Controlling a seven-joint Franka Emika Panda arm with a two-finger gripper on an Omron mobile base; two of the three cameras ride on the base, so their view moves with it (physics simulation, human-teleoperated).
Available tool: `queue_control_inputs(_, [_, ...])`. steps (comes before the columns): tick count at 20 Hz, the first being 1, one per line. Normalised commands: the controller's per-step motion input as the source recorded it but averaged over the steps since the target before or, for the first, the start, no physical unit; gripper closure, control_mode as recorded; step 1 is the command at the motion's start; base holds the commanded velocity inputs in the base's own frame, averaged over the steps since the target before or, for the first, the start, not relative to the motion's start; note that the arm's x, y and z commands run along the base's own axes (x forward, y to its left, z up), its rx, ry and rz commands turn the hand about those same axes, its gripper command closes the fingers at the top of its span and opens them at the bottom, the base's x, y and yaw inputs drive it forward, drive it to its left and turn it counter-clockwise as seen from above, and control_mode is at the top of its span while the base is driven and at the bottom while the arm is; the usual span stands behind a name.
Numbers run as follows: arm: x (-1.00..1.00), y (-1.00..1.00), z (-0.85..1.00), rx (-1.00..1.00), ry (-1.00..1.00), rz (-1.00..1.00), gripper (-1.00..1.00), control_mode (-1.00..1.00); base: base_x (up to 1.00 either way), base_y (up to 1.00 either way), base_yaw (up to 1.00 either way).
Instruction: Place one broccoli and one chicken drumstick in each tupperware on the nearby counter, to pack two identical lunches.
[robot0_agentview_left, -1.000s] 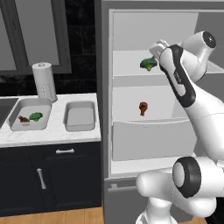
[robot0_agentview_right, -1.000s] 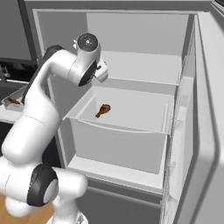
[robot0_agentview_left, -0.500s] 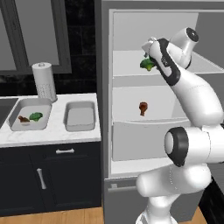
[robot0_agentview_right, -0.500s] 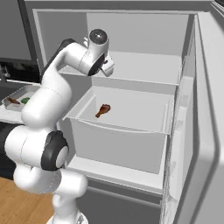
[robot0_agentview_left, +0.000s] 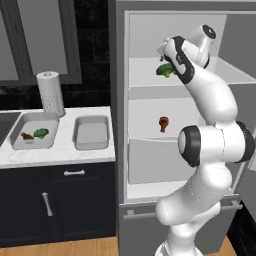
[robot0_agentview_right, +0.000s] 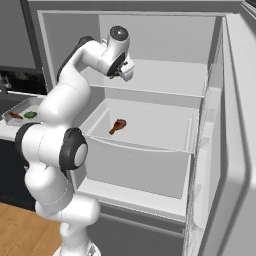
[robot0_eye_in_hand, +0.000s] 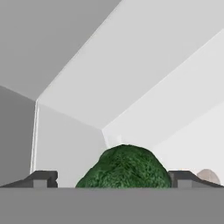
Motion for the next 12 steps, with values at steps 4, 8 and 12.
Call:
queue_control_inputs(4, [0.20, 0.26, -0.33, 0.01, 0.01, 0.01, 1.00, -1.00, 0.00, 0.00, 0.00])
queue_control_inputs(8, [-0.45, 0.51, -0.54, 0.11, -0.01, 0.06, 1.00, -1.00, 0.00, 0.00, 0.00])
queue_control_inputs(12, [-0.82, 0.30, -0.53, 0.16, -0.07, 0.05, 1.00, -1.00, 0.00, 0.00, 0.00])
